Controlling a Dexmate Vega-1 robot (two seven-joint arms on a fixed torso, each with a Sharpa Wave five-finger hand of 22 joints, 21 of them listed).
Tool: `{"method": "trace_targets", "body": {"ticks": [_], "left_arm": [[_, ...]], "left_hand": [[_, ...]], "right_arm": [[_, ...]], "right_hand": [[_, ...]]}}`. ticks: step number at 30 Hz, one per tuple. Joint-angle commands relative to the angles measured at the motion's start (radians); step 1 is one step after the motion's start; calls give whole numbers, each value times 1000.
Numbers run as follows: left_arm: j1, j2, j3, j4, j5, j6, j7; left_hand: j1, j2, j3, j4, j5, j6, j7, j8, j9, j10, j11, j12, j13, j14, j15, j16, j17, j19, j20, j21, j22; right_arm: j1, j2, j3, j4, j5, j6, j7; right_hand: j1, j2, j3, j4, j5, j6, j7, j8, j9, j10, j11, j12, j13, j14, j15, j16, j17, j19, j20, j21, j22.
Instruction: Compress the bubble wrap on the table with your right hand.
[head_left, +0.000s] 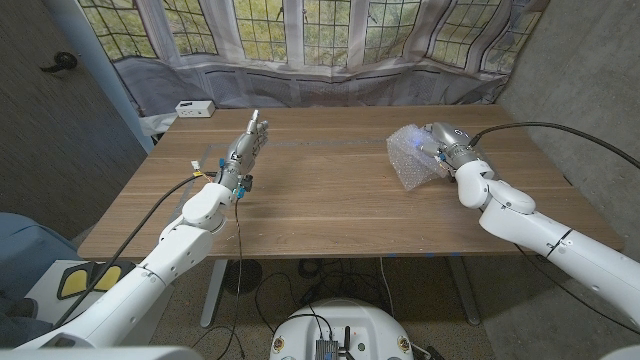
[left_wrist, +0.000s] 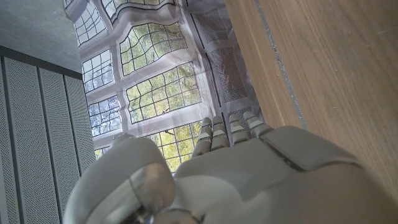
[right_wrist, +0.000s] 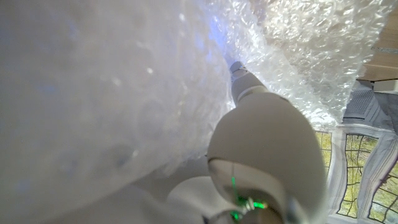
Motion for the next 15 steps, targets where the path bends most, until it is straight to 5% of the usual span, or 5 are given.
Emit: {"method": "trace_targets", "body": {"ticks": [1,11,15], "left_arm": [[-6,-2,2,4,3,-2,-3],[-6,-2,3,1,4,-1,-1],[-4,1,2,-4,5,0,1]], "left_hand": [[6,1,5,-1,-5,11,1,-1,2,6,-5,0,1,0,2,0,2,-3,5,1,1],[7,1,5,-2,-6,12,2,-1,2,6,-4,0,1,1,3,1,2,-4,6,1,1],[7,1,6,-2,-6,12,1,-1,2,6,-6,0,1,2,2,1,2,-5,5,1,1]], "right_arm": [[-32,-16,47,-48,-10,25,-40],[-54,-17,74,-52,-7,72,-69],[-62,-16,83,-58,-9,80,-75]], "right_hand": [[4,0,-2,-4,0,3,-1,-2,4,-4,0,-5,0,-6,-35,-3,3,-2,-2,-3,4],[41,22,14,-17,5,51,-12,5,3,32,-1,-5,1,31,-54,12,14,18,-20,9,6],[65,44,26,-13,5,146,-36,25,0,47,-2,-19,1,76,-80,32,32,37,-43,26,12]]}}
